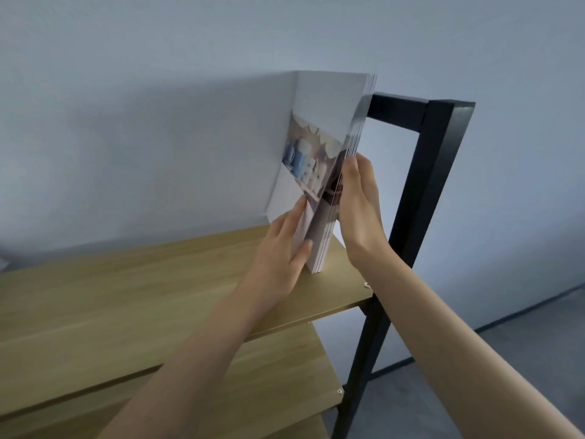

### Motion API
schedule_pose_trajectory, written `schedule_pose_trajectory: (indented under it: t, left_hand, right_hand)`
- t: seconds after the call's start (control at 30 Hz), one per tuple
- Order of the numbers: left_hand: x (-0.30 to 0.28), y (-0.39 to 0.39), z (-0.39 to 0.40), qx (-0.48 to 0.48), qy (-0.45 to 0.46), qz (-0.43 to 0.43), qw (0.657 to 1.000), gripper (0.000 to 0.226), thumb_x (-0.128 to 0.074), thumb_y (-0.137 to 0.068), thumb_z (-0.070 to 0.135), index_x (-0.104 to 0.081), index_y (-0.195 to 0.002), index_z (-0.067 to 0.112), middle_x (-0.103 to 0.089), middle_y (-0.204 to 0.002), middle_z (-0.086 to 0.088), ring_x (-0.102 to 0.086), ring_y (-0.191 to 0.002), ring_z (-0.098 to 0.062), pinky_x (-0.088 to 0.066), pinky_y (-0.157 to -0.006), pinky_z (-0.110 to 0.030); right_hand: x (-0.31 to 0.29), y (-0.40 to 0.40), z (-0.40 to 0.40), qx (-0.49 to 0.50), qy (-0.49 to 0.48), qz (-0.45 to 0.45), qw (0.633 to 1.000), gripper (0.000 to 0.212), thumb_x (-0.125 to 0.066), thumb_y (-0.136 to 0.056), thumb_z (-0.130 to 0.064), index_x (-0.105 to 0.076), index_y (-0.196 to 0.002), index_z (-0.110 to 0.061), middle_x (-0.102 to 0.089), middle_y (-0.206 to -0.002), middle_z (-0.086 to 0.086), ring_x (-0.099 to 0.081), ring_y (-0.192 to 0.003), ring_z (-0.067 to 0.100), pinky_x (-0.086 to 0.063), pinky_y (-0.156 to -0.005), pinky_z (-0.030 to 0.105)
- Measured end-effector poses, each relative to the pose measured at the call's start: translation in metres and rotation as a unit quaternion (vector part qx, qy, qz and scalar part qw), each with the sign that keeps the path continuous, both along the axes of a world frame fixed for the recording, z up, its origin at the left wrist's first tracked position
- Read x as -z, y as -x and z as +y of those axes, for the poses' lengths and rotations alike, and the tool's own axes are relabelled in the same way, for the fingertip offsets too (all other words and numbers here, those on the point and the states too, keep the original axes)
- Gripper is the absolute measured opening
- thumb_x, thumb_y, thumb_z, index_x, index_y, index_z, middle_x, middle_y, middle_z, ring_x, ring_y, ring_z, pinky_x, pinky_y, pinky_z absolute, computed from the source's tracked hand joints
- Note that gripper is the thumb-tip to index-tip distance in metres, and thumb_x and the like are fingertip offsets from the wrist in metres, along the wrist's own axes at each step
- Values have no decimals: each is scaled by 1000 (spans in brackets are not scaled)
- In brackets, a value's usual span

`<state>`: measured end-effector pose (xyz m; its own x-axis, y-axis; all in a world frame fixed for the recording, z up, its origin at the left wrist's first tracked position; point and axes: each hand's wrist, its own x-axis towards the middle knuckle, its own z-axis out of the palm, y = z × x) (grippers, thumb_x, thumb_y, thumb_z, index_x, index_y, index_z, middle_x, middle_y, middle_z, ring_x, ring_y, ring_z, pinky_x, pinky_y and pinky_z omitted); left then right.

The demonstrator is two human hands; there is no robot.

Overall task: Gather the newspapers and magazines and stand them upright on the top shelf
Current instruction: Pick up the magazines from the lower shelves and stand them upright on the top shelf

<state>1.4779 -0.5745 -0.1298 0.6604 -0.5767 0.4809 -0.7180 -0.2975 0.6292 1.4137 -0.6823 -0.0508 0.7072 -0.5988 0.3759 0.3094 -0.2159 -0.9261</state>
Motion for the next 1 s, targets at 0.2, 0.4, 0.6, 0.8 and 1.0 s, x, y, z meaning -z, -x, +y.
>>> schedule_pose_trajectory:
  t: [0.2,0.4,0.6,0.8,1.0]
  left_hand:
    - [2,2,-17,19,-6,-17,1000,89,-69,-86,27,-10,-151,37,-36,-145,0,-44,-127,-18,-40,-103,-29]
    - [-6,-7,-22,18,16,9,1000,97,-80,-75,25,-18,-150,32,-41,-138,-6,-45,-124,-19,-39,-99,-26]
    - [-12,-12,-28,-24,-26,-10,999,102,-85,-66,34,-20,-146,33,-43,-135,-7,-54,-115,-27,-51,-91,-38]
    - [-9,-4,-30,-47,-13,15,999,93,-84,-68,34,-28,-142,31,-49,-125,-8,-57,-107,-26,-51,-86,-36]
    - [-6,7,-14,-52,-115,5,992,94,-76,-77,43,-18,-149,29,-49,-141,-6,-50,-126,-23,-43,-97,-31]
  right_hand:
    - [0,-1,0,-1,23,8,1000,43,-20,-100,-50,-39,-128,-25,-53,-119,-2,-54,-112,14,-49,-93,35]
    - [-4,-7,0,32,40,28,998,34,-25,-102,-41,-36,-130,-24,-50,-119,-4,-54,-106,12,-52,-92,40]
    - [-4,-10,-5,54,63,50,995,30,-32,-103,-33,-34,-131,-23,-51,-128,1,-53,-103,13,-55,-87,38]
    - [-6,-7,-5,57,97,70,991,19,-31,-104,-29,-37,-120,-22,-51,-121,-2,-55,-107,16,-55,-78,28]
    - [-11,4,-1,22,84,135,987,32,-34,-102,-33,-36,-130,-17,-55,-115,0,-58,-105,20,-53,-77,31]
